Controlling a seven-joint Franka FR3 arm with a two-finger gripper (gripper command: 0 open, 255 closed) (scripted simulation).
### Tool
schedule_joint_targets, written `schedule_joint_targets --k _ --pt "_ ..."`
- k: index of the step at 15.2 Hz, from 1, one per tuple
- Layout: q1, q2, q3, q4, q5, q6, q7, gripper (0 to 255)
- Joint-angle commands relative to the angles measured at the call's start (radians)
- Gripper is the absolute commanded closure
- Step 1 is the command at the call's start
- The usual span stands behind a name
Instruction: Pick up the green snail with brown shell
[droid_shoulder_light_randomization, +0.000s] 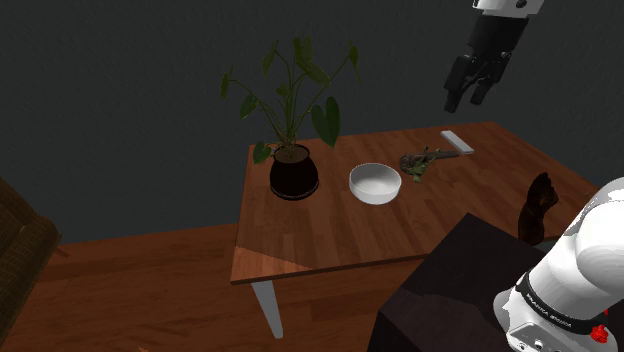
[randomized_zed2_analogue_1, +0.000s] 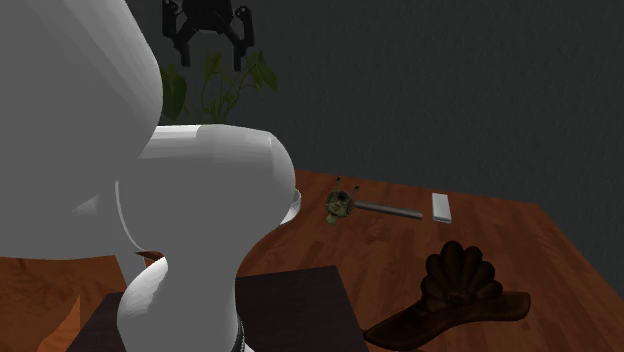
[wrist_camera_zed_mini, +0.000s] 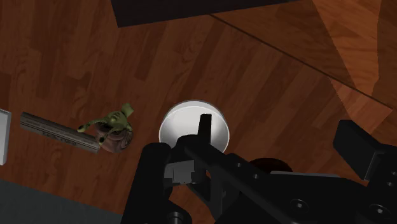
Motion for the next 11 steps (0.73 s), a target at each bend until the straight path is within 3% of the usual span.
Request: schedule_joint_targets --k 1,11 --pt "0.000 0.000 0.000 0.000 0.000 0.000 0.000 0" --pt "-0.029 0.358 -0.164 0.099 -0.052 0.099 -0.164 0"
